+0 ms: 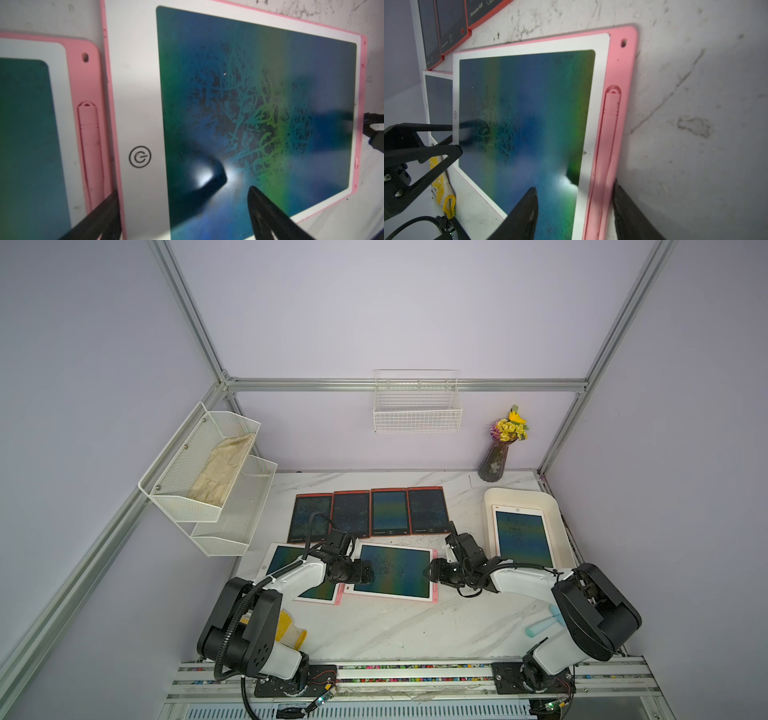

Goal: Take out the writing tablet from the storage box
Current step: Move the writing tablet to the center of the board.

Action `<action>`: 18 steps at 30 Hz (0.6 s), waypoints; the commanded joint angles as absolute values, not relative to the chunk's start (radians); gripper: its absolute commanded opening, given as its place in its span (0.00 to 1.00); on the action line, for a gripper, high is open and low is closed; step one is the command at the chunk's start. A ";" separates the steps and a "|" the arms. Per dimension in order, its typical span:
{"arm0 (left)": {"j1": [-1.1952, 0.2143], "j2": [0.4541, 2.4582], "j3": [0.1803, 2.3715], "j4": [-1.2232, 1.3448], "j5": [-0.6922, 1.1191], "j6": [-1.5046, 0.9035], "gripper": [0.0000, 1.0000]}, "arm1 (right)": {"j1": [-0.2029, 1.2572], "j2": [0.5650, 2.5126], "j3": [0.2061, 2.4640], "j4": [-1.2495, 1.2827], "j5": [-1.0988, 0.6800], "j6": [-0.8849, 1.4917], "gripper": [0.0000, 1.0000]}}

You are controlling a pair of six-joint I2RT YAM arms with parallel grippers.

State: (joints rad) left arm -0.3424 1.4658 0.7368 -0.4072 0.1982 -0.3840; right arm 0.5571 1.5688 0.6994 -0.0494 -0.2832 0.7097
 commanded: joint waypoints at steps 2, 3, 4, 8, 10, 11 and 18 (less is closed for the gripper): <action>-0.342 1.429 0.708 -0.476 0.140 -0.421 0.97 | 0.566 1.592 0.715 -0.049 -0.268 0.707 0.63; -0.342 1.429 0.704 -0.472 0.157 -0.420 0.97 | 0.566 1.594 0.717 -0.050 -0.266 0.706 0.64; -0.344 1.435 0.705 -0.470 0.172 -0.414 0.97 | 0.565 1.598 0.720 -0.053 -0.261 0.706 0.64; -0.349 1.443 0.710 -0.470 0.167 -0.419 0.99 | 0.553 1.613 0.735 -0.054 -0.269 0.689 0.65; -0.350 1.429 0.711 -0.462 0.162 -0.423 1.00 | 0.552 1.628 0.746 -0.056 -0.278 0.680 0.65; -0.350 1.423 0.713 -0.457 0.163 -0.421 1.00 | 0.552 1.634 0.751 -0.055 -0.280 0.676 0.65; -0.350 1.311 0.778 -0.452 0.187 -0.405 1.00 | 0.552 1.687 0.800 -0.062 -0.292 0.648 0.65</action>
State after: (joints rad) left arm -0.3481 1.3693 0.7372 -0.4583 0.1753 -0.4015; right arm 0.5552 1.6577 0.7925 -0.0433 -0.2890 0.6659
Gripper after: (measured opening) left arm 0.998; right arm 0.648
